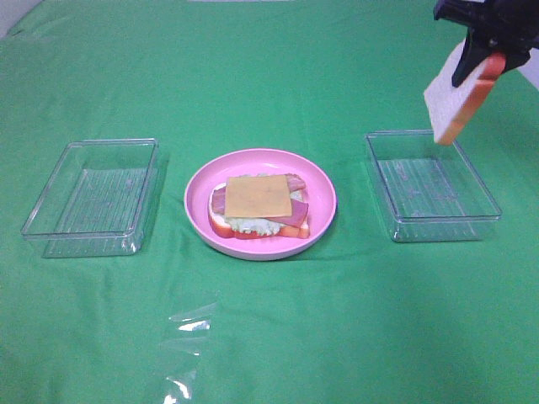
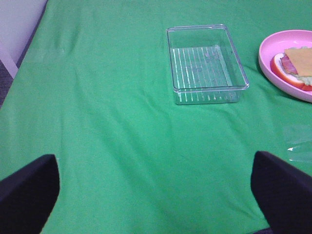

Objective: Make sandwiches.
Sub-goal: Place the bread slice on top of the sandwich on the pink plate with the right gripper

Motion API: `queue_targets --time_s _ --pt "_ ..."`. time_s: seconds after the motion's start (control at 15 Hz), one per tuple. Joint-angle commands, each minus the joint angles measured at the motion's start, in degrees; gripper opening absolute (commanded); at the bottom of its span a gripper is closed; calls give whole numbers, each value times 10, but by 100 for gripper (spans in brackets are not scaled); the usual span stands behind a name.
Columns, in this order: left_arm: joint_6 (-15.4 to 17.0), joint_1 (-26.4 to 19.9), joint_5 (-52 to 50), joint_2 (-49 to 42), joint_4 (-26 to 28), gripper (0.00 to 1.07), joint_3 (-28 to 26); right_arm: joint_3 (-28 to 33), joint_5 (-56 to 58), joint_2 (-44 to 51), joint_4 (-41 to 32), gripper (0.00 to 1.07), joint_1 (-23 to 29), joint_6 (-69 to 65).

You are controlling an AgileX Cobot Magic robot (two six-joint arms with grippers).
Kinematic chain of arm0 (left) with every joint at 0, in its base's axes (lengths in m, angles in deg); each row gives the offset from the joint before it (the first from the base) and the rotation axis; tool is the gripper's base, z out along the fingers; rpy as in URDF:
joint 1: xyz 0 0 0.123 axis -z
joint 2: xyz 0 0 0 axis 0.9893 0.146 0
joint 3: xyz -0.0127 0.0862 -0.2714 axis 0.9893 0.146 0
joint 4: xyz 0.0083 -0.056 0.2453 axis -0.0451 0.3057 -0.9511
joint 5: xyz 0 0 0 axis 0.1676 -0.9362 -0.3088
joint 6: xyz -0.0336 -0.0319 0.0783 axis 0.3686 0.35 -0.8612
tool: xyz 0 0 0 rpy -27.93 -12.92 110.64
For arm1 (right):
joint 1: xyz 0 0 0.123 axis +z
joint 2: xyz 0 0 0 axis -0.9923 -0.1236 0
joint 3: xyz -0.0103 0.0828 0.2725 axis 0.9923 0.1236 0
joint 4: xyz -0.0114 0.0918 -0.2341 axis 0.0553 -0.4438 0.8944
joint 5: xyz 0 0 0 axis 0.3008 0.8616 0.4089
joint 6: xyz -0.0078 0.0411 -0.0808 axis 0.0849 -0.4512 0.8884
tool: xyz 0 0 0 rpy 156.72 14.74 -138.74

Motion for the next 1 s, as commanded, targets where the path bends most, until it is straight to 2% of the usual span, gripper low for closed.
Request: queue_targets --time_s 0.07,0.33,0.4,0.53,0.8,1.0 --pt "3 -2 -9 -10 2 100 2 13 65 32 -38 0 1 13" --pt "3 -2 -9 -10 2 100 2 108 6 97 -159 0 1 76" --pt "3 -2 -9 -10 2 100 2 171 -14 124 -276 0 1 145" --pt "3 -2 -9 -10 2 100 2 213 -16 127 -359 0 12 195" --pt "3 -2 -9 -10 2 100 2 244 -87 115 -351 0 89 203" --pt "3 -2 -9 -10 2 100 2 244 -126 67 -418 0 138 206"
